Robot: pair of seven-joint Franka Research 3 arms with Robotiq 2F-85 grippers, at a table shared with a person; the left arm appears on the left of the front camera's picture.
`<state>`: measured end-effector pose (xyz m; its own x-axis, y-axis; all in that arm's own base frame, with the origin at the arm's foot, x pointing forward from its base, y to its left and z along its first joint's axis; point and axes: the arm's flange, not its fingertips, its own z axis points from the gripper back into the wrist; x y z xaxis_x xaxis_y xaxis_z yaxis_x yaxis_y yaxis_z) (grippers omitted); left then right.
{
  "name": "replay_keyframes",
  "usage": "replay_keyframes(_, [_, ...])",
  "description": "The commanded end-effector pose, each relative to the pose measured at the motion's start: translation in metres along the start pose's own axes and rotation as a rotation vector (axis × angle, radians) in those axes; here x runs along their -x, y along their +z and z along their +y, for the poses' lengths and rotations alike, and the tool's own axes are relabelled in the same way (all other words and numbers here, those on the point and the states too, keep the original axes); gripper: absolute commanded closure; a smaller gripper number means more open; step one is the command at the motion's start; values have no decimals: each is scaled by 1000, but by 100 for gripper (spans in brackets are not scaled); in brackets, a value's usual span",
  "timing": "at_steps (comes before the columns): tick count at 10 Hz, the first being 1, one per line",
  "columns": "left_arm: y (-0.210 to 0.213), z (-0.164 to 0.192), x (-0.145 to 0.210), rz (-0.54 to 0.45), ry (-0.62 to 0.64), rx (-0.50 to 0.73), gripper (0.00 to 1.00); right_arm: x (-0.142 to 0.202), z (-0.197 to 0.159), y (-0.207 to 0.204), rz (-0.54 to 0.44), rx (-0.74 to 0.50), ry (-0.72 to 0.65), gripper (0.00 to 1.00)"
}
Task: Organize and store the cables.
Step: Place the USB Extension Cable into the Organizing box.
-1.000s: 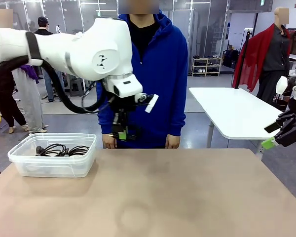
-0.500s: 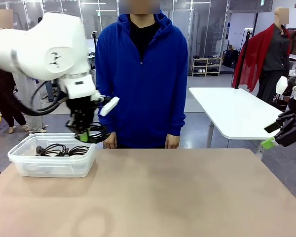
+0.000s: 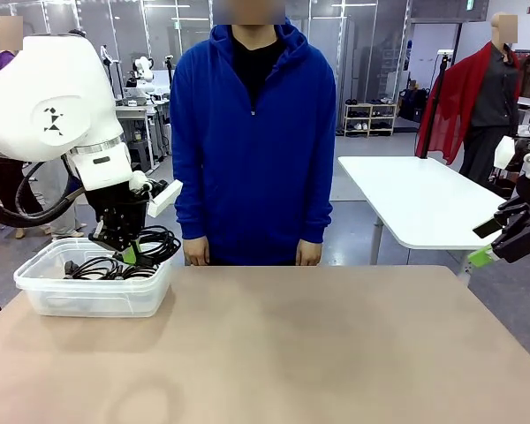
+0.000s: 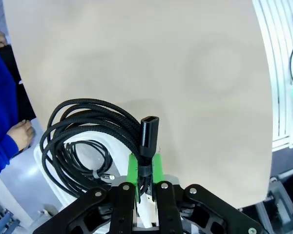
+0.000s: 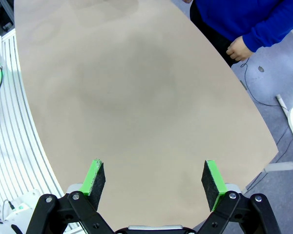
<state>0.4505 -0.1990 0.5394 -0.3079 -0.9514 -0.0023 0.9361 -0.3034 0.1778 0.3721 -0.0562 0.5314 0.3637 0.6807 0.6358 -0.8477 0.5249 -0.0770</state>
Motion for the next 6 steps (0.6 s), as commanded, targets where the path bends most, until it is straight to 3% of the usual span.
replay_keyframes(1, [3,6,-2,18,17,12,89,0,-1,-1,-12,5,3,0])
replay_keyframes(6, [3,4,14,-6,-20,26,87,0,-1,-1,-12,5,3,0])
